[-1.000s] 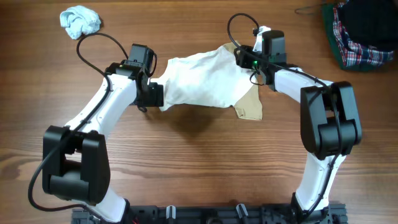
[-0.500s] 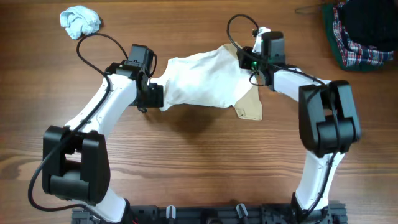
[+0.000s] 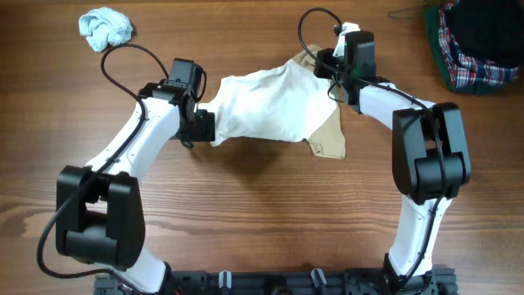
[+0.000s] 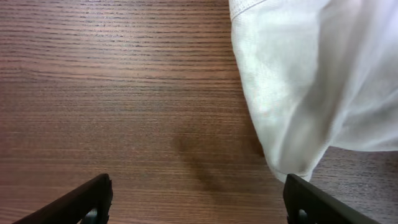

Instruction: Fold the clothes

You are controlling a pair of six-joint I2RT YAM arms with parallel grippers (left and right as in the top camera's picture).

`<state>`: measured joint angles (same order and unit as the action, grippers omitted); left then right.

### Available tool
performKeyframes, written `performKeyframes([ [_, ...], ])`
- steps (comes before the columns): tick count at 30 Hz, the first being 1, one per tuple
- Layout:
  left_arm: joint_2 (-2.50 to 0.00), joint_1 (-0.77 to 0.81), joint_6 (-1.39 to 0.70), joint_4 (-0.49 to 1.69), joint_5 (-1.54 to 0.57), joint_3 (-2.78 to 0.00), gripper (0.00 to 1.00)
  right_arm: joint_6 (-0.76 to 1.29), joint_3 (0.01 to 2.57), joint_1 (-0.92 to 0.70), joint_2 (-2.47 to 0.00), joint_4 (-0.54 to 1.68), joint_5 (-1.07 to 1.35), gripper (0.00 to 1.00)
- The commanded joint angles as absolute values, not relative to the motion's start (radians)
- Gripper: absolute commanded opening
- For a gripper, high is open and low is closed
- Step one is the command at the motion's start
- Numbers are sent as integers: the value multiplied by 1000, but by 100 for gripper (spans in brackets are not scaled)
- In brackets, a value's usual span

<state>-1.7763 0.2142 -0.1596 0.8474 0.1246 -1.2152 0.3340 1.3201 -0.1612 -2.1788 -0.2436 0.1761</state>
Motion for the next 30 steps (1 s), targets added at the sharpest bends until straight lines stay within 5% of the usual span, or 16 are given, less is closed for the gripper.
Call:
performKeyframes([
  [1,-1764,212,-165,846,112,-1210,88,287,1346,-164,-2156,-296,67,4],
  [3,-1764,212,-165,846,112,-1210,88,285,1346,-164,-2156,-322,-20,4],
  [4,-1764,212,-165,846,112,-1210,88,292,1346,-164,-2156,-332,-69,25],
  [5,-1764,212,-165,846,112,-1210,88,292,1346,-164,-2156,-345,-96,77],
  [6,-1764,212,-165,846,112,-1210,88,290,1346,-164,-2156,-352,-124,99],
  [12,-1764,212,-165,854,112,-1210,89,289,1346,-162,-2045,-144,-102,100],
  [17,-1763,212,-165,910,-36,-1210,87,332,1346,-162,-1705,380,162,100],
  [22,-1763,231,-166,991,-130,-1203,86,430,1326,-171,-1580,825,167,99],
  [30,-1764,346,-192,652,-133,-1049,85,414,1184,-266,-1580,894,166,89],
])
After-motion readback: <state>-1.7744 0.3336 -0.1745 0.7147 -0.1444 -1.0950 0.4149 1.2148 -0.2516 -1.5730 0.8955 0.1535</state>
